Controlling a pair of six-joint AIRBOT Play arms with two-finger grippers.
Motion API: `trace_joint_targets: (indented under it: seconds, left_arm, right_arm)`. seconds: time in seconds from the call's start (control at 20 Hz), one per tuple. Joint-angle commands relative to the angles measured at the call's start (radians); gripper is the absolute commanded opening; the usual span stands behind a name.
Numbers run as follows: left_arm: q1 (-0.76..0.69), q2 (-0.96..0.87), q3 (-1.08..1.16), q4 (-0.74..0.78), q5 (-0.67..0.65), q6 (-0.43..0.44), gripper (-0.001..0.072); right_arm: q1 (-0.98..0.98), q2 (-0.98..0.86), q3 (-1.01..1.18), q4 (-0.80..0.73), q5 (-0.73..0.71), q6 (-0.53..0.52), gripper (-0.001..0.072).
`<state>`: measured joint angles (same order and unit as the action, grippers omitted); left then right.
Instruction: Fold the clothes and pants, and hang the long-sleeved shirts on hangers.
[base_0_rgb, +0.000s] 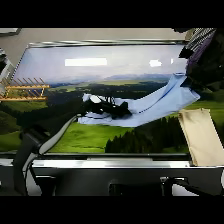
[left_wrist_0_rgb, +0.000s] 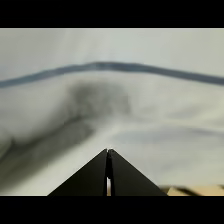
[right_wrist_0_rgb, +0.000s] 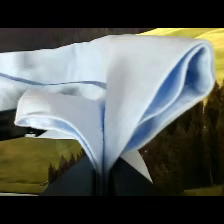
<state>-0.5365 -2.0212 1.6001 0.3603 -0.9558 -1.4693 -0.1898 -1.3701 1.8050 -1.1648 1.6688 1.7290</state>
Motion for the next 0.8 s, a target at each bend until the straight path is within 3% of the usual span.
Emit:
trace_joint_targets:
  seconds: [0.0,0.3,0.5,0.75]
  left_arm:
    - [0.144,0.141,0.001,0.217,-0.176,0.011,0.0019]
    - [0.454,0.439,0.001,0.438,-0.291,-0.015,0.0019]
    - [0.665,0.538,0.001,0.445,-0.399,-0.016,0.0021]
    - [0.818,0.572,0.001,0.445,-0.458,-0.016,0.0021]
  right_arm:
    - [0.013,0.001,0.001,0.103,-0.005,0.009,0.0036]
    - [0.28,-0.016,0.001,0.097,-0.166,0.116,0.0036]
    - [0.508,-0.097,0.001,0.06,-0.32,0.185,0.0036]
    - [0.68,-0.266,0.001,0.05,-0.521,0.228,0.0036]
